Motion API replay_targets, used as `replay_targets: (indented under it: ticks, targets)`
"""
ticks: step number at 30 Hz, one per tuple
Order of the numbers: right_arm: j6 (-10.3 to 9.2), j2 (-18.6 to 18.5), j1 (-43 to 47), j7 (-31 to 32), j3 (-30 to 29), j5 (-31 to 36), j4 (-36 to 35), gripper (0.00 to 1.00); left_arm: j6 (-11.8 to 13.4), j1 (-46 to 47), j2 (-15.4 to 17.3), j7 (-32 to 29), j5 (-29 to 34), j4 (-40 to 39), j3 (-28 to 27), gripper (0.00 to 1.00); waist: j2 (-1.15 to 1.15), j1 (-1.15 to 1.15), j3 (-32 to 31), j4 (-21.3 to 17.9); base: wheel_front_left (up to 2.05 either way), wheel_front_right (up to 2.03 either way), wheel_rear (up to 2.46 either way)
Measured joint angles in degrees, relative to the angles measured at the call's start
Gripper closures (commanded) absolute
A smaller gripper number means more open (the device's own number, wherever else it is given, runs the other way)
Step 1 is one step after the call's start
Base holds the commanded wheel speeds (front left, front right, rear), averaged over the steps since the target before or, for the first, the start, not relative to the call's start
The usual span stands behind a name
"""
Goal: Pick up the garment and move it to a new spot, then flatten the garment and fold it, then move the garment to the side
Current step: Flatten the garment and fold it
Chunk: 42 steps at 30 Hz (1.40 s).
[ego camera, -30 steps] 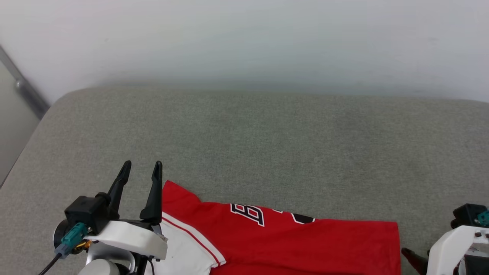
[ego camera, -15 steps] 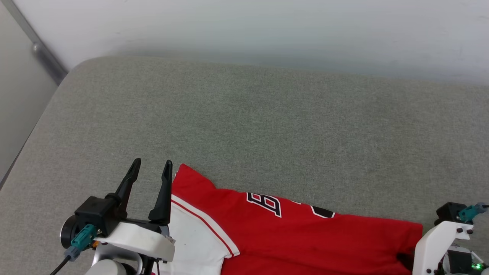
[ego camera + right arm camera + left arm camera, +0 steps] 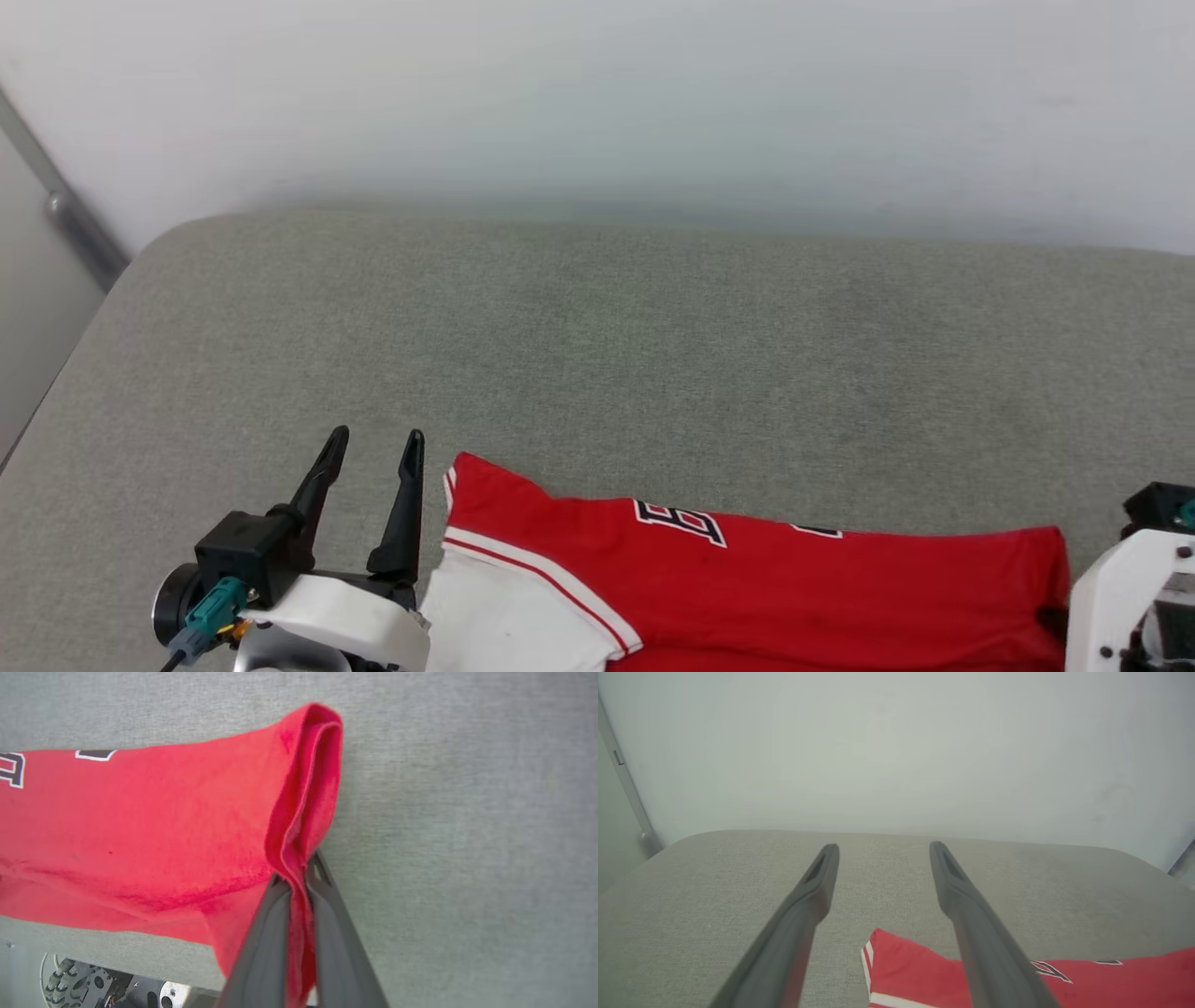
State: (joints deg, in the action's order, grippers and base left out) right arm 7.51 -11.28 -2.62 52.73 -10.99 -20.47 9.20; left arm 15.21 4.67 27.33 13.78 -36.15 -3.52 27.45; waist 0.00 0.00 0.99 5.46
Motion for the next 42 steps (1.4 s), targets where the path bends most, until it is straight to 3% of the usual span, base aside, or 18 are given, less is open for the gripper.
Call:
replay_targets:
  ticks: [11, 13, 17, 20, 21, 22, 24, 28, 33, 40, 41, 42]
  targets:
    - [-0.01, -2.7, -1.94, 4.17, -15.02, 3.33, -2.8, 1.0, 0.53, -1.06, -0.08, -0.08, -0.14, -0.47, 0.6, 0.0, 0.0, 0.0, -1.65, -4.37, 0.0, 0.0, 0.0]
    - [-0.02, -0.75, -3.02, 5.64, -17.45, 1.25, -2.63, 1.0, 0.54, -1.09, -0.16, -0.08, -0.16, -0.48, 0.66, 0.0, 0.0, 0.0, -1.63, -4.77, 0.0, 0.0, 0.0]
    - [-0.02, 7.48, -5.94, 12.87, -21.19, -7.04, -1.3, 1.0, 0.6, -1.29, -0.33, -0.05, -0.49, -0.53, 0.6, 0.0, 0.0, 0.0, -1.66, -5.43, 0.0, 0.0, 0.0]
    - [-0.02, 8.14, -7.6, 17.51, -20.8, -13.89, -0.77, 1.0, 0.66, -1.47, -0.27, -0.02, -0.57, -0.56, 0.53, 0.0, 0.0, 0.0, -1.62, -5.57, 0.0, 0.0, 0.0]
    - [-0.02, 7.99, -7.74, 18.25, -19.86, -17.03, 0.54, 1.0, 0.65, -1.47, -0.24, -0.02, -0.57, -0.56, 0.54, 0.0, 0.0, 0.0, -1.59, -5.49, 0.0, 0.0, 0.0]
    - [-0.02, 8.14, -7.7, 18.12, -17.06, -25.14, 4.03, 1.0, 0.47, -1.36, -0.2, -0.25, -0.57, -0.62, 0.62, 0.0, 0.0, 0.0, -1.55, -5.1, 0.0, 0.0, 0.0]
    - [-0.02, 8.25, -7.75, 17.15, -12.96, -31.79, 6.8, 1.0, 0.43, -1.24, 0.0, -0.51, -0.56, -0.6, 0.73, 0.0, 0.0, 0.0, -1.61, -4.58, 0.0, 0.0, 0.0]
    - [-0.02, 8.24, -8.73, 9.23, -2.34, -43.26, 11.51, 1.0, 0.41, -0.82, 0.08, -0.97, -0.55, -0.63, 1.18, 0.0, 0.0, 0.0, -1.62, -3.44, 0.0, 0.0, 0.0]
    - [-0.03, 8.36, -10.1, -0.76, 13.39, -50.1, 16.31, 1.0, -0.31, 0.61, -0.57, -1.67, -0.32, -0.37, 2.48, 0.0, 0.0, 0.0, -1.27, -1.14, 0.0, 0.0, 0.0]
    - [-0.03, 8.38, -15.13, -12.44, 29.6, -56.58, 20.87, 1.0, -1.1, 2.52, -1.33, -1.93, -0.33, 0.65, 3.13, 0.0, 0.0, 0.0, 0.84, 2.82, 0.0, 0.0, 0.0]
    - [-0.02, 8.38, -15.73, -13.63, 30.96, -56.08, 21.71, 0.89, -1.1, 2.61, -1.36, -1.92, -0.34, 0.76, 3.12, 0.0, 0.0, 0.0, 1.17, 3.1, 0.0, 0.0, 0.0]
    - [-0.03, 8.38, -16.31, -14.85, 32.06, -55.46, 22.54, 0.61, -1.1, 2.68, -1.38, -1.81, -0.34, 0.96, 3.1, 0.0, 0.0, 0.0, 1.45, 3.37, 0.0, 0.0, 0.0]
